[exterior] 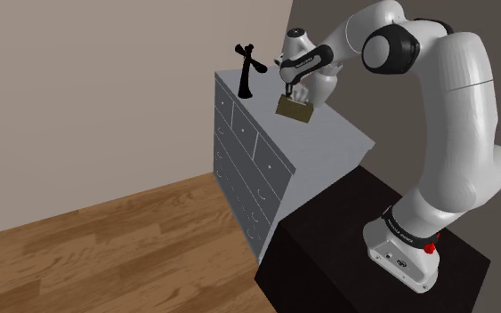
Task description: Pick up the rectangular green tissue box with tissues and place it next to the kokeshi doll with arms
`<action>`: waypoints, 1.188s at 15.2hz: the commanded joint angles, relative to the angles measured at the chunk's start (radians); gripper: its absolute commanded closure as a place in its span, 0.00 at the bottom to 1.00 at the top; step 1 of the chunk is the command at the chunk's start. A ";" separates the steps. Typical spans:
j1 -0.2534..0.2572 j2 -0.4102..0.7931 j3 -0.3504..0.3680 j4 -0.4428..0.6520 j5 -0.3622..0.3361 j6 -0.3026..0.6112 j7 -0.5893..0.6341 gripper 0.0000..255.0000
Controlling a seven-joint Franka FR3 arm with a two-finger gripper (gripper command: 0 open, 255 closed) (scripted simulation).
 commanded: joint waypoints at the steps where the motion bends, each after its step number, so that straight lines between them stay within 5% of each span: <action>1: -0.001 0.020 -0.002 0.003 -0.002 0.017 0.006 1.00; 8: -0.001 0.020 -0.002 0.003 -0.002 0.017 0.006 1.00; 9: -0.001 0.020 -0.002 0.004 -0.002 0.017 0.006 0.00; 14: -0.001 0.020 -0.002 0.003 -0.002 0.017 0.006 0.00; 18: 0.026 -0.090 0.000 -0.058 -0.006 -0.037 0.011 0.00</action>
